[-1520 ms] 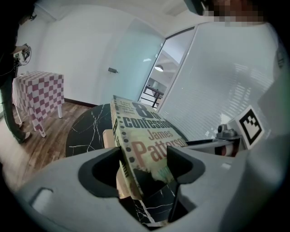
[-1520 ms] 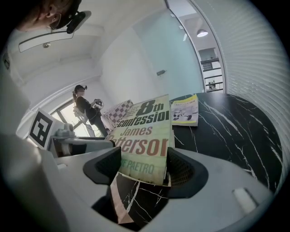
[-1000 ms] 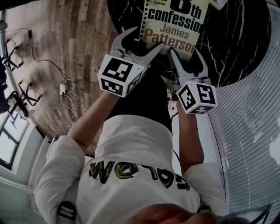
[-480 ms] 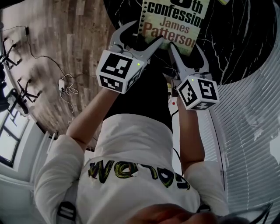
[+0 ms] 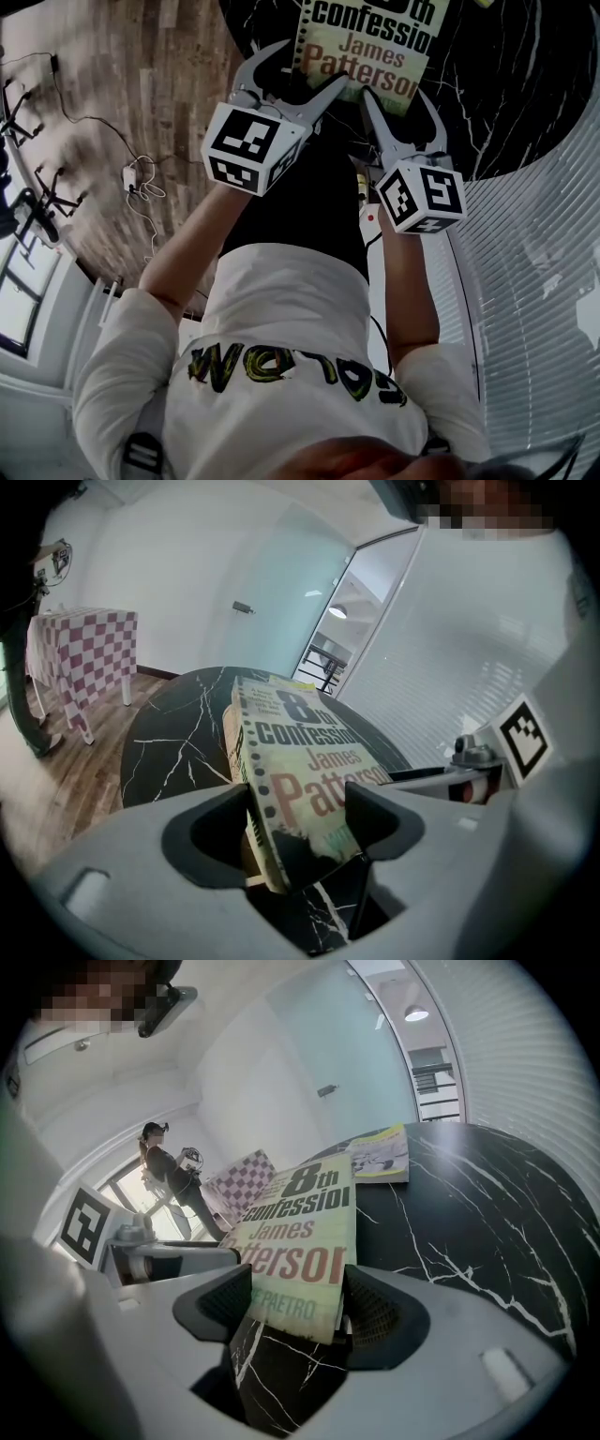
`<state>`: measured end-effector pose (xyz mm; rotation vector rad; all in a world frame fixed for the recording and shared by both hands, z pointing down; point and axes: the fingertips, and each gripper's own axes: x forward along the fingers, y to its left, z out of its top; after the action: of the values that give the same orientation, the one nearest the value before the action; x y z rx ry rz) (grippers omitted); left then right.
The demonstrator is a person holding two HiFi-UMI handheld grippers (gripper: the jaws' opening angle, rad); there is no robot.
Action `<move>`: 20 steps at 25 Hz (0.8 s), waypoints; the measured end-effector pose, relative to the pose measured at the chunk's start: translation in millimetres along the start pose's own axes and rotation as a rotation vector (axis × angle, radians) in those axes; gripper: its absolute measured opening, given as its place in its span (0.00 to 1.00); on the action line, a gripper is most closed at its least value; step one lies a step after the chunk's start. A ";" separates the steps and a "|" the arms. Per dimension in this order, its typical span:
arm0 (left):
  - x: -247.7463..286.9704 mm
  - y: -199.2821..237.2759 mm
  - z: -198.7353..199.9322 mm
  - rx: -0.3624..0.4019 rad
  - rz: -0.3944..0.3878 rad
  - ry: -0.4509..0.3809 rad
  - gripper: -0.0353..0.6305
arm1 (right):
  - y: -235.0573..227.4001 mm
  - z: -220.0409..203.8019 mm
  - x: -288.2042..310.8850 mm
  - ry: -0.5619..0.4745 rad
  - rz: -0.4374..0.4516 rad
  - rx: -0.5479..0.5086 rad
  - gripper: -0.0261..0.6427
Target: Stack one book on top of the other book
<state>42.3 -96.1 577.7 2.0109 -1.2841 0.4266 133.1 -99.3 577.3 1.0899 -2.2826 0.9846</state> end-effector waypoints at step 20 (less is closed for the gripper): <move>-61.2 -55.3 57.7 0.113 -0.029 -0.115 0.54 | 9.6 57.4 -88.6 -0.209 0.016 -0.154 0.47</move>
<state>58.2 -82.5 479.2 2.1735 -1.3241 0.3824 174.8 -94.3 480.0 1.1577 -2.4891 0.7152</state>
